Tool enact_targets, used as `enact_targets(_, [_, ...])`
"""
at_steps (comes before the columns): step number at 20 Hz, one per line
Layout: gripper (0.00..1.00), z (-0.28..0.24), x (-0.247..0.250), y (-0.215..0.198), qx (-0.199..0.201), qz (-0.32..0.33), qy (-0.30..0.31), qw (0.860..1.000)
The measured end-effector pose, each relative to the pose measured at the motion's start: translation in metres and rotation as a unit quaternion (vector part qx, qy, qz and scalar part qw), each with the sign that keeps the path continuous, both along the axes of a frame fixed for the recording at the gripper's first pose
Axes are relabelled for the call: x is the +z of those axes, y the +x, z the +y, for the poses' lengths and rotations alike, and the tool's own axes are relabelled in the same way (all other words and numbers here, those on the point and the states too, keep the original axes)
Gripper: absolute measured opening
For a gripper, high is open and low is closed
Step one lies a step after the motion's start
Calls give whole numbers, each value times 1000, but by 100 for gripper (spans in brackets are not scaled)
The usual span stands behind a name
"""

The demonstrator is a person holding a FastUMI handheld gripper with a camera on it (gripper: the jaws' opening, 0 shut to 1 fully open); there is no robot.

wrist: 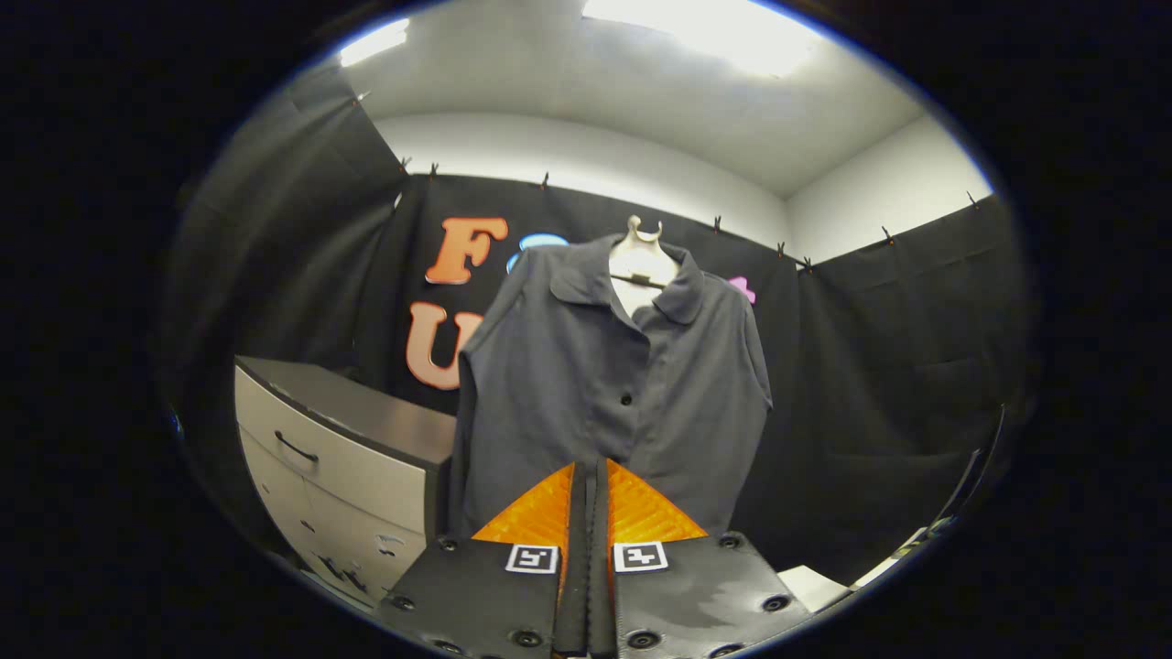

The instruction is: Iron the clothes twice with a garment steamer, once on the left side and once on the right side.

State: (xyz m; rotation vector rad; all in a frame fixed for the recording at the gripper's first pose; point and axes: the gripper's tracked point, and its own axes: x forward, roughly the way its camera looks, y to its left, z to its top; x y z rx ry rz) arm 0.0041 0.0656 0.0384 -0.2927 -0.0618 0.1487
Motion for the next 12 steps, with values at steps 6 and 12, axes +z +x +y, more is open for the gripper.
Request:
enact_targets(6, [9,-18,-26,-39,-23,-30,-23,999])
enact_targets(12, [9,-54,-20,-20,-41,11,145,988])
